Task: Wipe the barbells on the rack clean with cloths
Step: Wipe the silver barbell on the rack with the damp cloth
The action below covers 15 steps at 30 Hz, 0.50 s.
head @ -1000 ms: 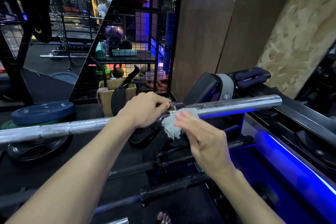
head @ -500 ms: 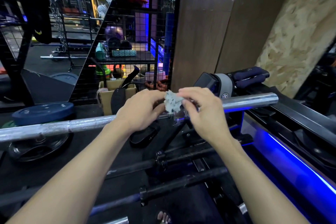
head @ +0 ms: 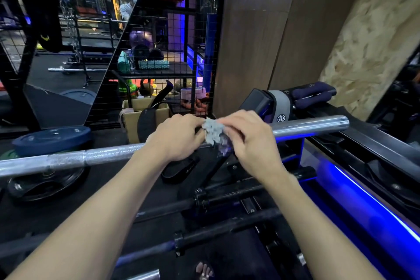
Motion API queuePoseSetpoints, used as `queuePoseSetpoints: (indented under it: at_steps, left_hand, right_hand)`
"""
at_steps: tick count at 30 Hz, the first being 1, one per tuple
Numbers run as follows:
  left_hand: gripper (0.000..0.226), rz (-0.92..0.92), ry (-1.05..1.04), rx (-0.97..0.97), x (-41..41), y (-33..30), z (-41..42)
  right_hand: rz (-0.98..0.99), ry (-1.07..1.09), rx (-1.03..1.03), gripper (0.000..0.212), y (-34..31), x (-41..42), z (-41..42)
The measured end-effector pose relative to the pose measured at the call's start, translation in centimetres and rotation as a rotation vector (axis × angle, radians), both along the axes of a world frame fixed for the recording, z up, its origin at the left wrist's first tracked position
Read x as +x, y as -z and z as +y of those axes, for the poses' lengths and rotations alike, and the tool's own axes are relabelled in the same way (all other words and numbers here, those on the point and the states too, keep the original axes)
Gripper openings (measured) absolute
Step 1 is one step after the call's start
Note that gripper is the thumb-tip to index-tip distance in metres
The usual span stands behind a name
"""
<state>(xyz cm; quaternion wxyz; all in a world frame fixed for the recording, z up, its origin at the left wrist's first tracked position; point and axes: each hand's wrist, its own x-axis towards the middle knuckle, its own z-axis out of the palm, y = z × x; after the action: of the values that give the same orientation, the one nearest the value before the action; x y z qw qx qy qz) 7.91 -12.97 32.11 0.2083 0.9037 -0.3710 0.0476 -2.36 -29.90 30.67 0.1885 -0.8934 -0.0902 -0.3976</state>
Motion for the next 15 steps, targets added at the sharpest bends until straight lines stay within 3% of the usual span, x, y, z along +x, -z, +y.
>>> queuePoseSetpoints:
  at_steps: [9, 15]
  left_hand:
    - [0.032, 0.074, 0.044, 0.023, -0.1, -0.6, 0.0]
    - [0.028, 0.08, -0.043, 0.029, 0.0, -0.5, -0.3]
  right_hand:
    - [-0.126, 0.013, 0.068, 0.021, 3.8, -3.1, 1.7]
    - [0.027, 0.031, -0.006, 0.024, -0.6, 1.2, 0.9]
